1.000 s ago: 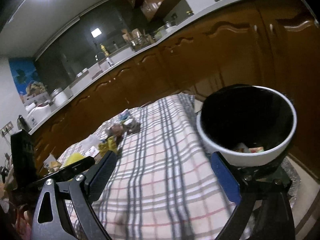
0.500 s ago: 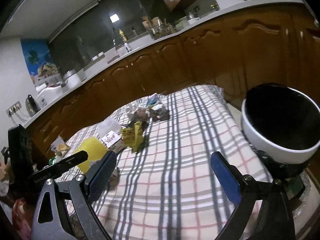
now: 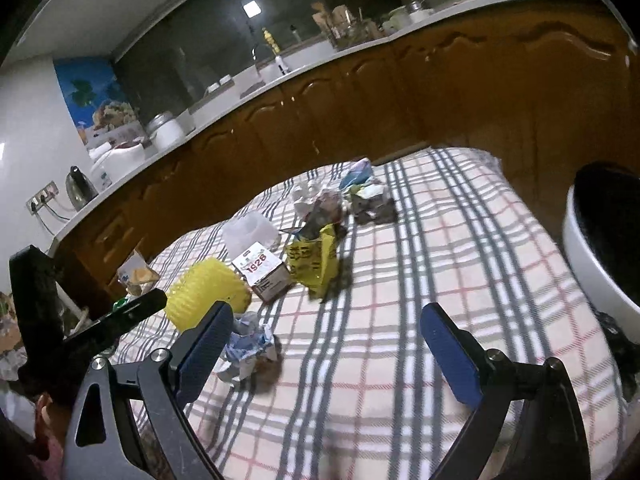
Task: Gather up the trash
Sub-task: 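Return both tools to the table toward the yellow foam net, then grasp the yellow foam net with the left tool while the right tool grasps a yellow wrapper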
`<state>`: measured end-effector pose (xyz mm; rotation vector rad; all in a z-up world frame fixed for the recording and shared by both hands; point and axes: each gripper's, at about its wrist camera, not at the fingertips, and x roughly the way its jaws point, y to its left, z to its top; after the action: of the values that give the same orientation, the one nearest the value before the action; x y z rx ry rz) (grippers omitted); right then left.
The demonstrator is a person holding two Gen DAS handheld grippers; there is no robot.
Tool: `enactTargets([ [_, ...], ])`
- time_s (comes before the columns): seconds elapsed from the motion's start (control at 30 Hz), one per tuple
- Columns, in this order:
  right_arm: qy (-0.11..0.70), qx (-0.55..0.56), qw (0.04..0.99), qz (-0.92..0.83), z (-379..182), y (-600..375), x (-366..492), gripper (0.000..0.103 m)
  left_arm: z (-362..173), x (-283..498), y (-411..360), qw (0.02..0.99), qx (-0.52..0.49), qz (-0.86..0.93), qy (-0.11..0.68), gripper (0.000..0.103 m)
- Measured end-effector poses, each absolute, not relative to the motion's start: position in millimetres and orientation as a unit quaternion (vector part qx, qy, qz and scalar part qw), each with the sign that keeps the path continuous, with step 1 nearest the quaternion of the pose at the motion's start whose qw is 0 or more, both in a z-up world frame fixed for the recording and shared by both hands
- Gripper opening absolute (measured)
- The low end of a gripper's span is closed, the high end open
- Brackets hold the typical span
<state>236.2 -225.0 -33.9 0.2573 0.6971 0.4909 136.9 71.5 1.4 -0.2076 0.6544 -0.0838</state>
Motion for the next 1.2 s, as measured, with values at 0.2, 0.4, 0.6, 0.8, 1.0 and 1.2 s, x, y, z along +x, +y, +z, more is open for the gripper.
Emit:
enactTargets([
  [0.2,0.364,0.124,0.889,0.247,-41,-204,264,0.085,-5,150,93,0.938,-0.091,-0.024,0.333,0.070],
  [0.4,0.396,0.139,0.874,0.245,-52,-186,301,0.076,-22,174,104,0.928,-0.089,-0.030,0.360,0.076],
  [0.6,0.423,0.138,0.865,0.233,-68,-175,327,0.063,-38,188,101,0.920,-0.088,-0.042,0.379,0.075],
  [0.8,0.412,0.138,0.865,0.249,-71,-177,320,0.017,-41,192,95,0.915,-0.086,-0.063,0.388,0.021],
  [1.0,0.383,0.141,0.877,0.254,-52,-194,300,0.010,-19,181,85,0.926,-0.080,-0.073,0.361,0.019],
  [1.2,0.359,0.150,0.890,0.238,-34,-229,277,0.009,7,175,63,0.932,-0.081,-0.104,0.337,0.019],
])
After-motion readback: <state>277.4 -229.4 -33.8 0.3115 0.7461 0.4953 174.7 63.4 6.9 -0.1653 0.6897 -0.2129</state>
